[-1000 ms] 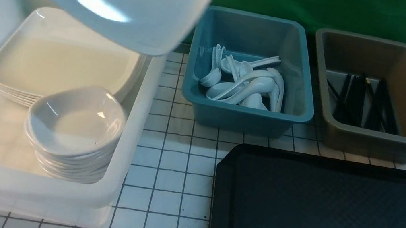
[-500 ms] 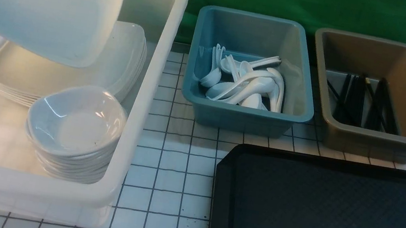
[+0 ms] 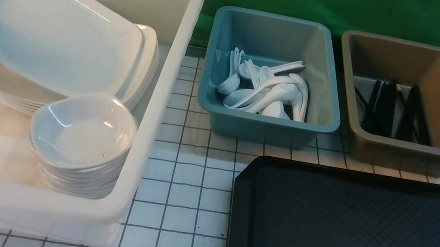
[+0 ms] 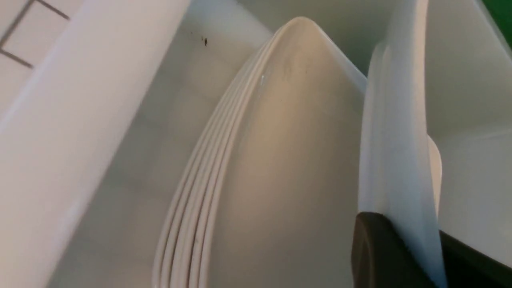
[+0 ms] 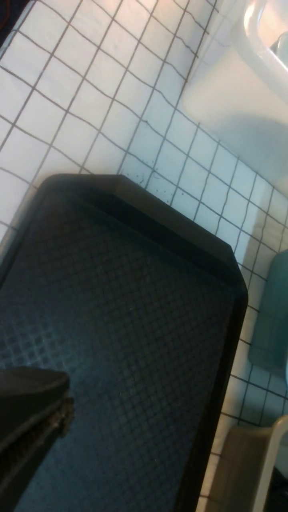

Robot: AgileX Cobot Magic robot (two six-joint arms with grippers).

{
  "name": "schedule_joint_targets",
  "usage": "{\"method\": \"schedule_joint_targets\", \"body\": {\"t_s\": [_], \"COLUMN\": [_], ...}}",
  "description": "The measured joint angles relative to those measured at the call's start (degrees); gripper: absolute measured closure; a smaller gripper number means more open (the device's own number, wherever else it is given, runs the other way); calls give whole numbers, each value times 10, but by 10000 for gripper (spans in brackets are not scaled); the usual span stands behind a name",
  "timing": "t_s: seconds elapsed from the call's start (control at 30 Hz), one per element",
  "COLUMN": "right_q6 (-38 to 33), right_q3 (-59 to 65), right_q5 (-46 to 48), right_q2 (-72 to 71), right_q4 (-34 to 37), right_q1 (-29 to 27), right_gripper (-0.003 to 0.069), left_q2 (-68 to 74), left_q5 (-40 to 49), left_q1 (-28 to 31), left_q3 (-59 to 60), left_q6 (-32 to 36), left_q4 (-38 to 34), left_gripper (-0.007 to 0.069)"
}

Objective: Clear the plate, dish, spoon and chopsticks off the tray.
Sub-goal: Use the left arm to put the plate into the large storage box on the left

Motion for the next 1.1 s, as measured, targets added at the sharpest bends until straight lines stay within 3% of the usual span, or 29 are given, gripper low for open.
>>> {"method": "schedule_joint_targets", "body": {"t_s": [0.1,0.23,0.37,0.43,0.47,0.63,0.83,1.0,1.1], "right_q6": [0,0,0,0,0,0,1,0,0], "right_q3": [0,0,0,0,0,0,-1,-31,-45], "right_q5": [4,14,29,33,38,57,87,146,159], "right_q2": [0,0,0,0,0,0,0,0,-1], "right_q4": [0,0,0,0,0,1,2,2,2], "right_q1": [0,0,0,0,0,0,0,0,0], "right_gripper": [607,607,607,607,606,607,607,601,599], "left_q2": [1,1,1,1,-1,-16,-65,-100,-102], "left_q5": [23,56,64,63,55,31,25,78,93], "left_q1": [0,0,0,0,0,0,0,-2,-14], "left_q3": [0,0,-1,-1,-1,-1,-1,-7,-8], "left_q6": [5,8,-25,-37,-66,-137,-162,-135,-131], "left_q4": [-1,4,66,86,124,205,220,173,174], "left_gripper": [468,319,151,120,69,20,174,536,603]}}
